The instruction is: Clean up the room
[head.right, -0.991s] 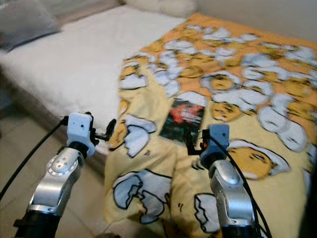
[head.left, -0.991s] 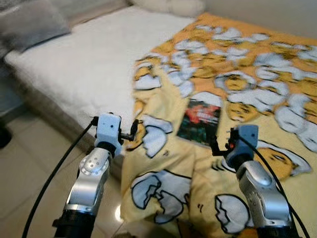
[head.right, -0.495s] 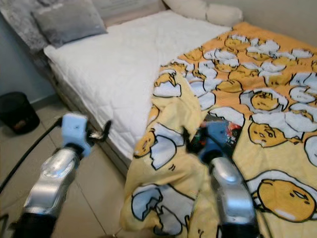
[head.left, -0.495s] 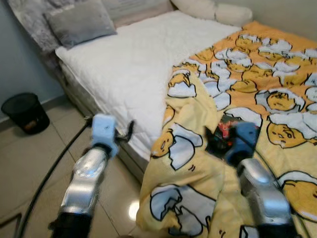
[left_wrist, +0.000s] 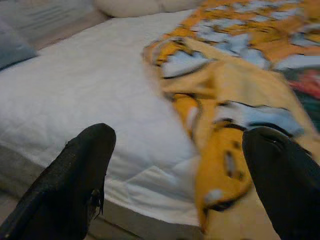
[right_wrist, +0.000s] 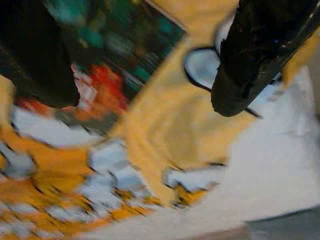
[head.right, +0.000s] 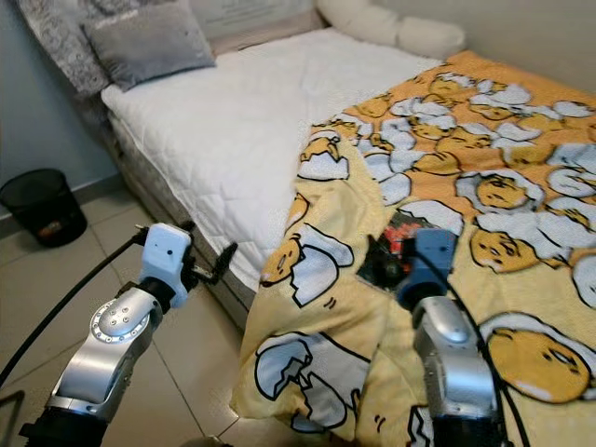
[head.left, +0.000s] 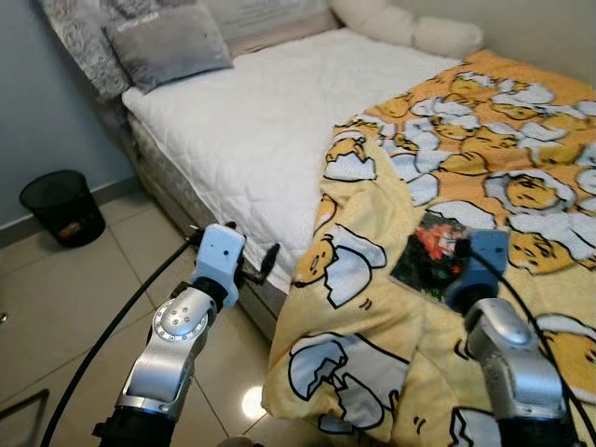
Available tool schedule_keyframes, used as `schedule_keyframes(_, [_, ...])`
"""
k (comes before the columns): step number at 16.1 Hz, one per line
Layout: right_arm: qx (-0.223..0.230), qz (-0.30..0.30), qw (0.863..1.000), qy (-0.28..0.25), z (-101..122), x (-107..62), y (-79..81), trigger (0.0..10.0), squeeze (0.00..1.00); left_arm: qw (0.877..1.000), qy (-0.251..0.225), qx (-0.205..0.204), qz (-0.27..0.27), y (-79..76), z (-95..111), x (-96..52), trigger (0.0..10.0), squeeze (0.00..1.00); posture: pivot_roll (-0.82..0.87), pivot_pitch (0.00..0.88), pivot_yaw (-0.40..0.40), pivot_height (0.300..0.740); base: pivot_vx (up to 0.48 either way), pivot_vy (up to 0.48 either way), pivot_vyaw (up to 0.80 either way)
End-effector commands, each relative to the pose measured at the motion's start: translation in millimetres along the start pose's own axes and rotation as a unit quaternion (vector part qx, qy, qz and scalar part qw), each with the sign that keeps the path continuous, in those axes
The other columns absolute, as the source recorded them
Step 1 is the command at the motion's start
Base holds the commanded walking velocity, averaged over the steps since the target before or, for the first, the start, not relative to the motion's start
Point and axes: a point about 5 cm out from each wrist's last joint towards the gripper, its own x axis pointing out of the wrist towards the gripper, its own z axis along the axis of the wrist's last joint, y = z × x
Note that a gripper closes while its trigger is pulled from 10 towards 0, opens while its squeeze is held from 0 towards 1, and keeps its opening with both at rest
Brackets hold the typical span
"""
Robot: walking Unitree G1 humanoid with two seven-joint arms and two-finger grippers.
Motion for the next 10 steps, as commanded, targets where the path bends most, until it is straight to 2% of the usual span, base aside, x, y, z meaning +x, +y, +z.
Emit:
schedule_keyframes(1, [0.023, -0.016, 1.000, 0.015, -2, 6.4, -7.4, 10.0, 1.00, 0.999, -0.010, 0.009, -0.042, -5.6, 5, 0.6, 10.0, 0.79, -0.03, 0.000, 0.035, 0.740, 0.000, 0.000, 0.00])
schedule_keyframes(2, [0.065, -0.024, 0.997, 0.028, -6, 12.5, -14.7, 10.0, 1.00, 0.996, -0.008, 0.005, -0.084, -10.2, 5, 0.3, 10.0, 0.79, -0.03, 0.000, 0.035, 0.740, 0.000, 0.000, 0.00])
schedule_keyframes(3, [0.109, -0.035, 0.992, 0.048, -10, 18.6, -21.7, 10.0, 0.00, 0.992, -0.005, 0.010, -0.127, -14.6, 7, -0.9, 10.0, 0.78, -0.03, 0.000, 0.035, 0.740, 0.000, 0.000, 0.00])
schedule_keyframes(5, [0.187, -0.053, 0.978, 0.071, -15, 29.2, -33.0, 10.0, 0.00, 0.981, 0.002, 0.019, -0.193, -20.2, 10, -3.7, 10.0, 0.78, -0.03, 0.000, 0.035, 0.740, 0.000, 0.000, 0.00])
schedule_keyframes(7, [0.200, -0.108, 0.969, 0.096, -25, 34.6, -51.7, 10.0, 0.00, 0.975, 0.006, 0.034, -0.221, -21.3, 13, -3.6, 10.0, 0.77, -0.03, 0.000, 0.039, 0.740, 0.000, 0.000, 0.00])
schedule_keyframes(8, [0.213, -0.137, 0.960, 0.117, -32, 34.5, -60.3, 10.0, 0.00, 0.971, 0.006, 0.037, -0.238, -22.7, 16, -3.8, 10.0, 0.77, -0.02, 0.000, 0.038, 0.740, 0.000, 0.000, 0.00])
schedule_keyframes(10, [0.247, -0.170, 0.947, 0.119, -35, 33.3, -71.6, 10.0, 0.00, 0.964, 0.008, 0.042, -0.263, -24.8, 20, -5.3, 10.0, 0.76, 0.00, 0.000, 0.037, 0.740, 0.000, 0.000, 0.00])
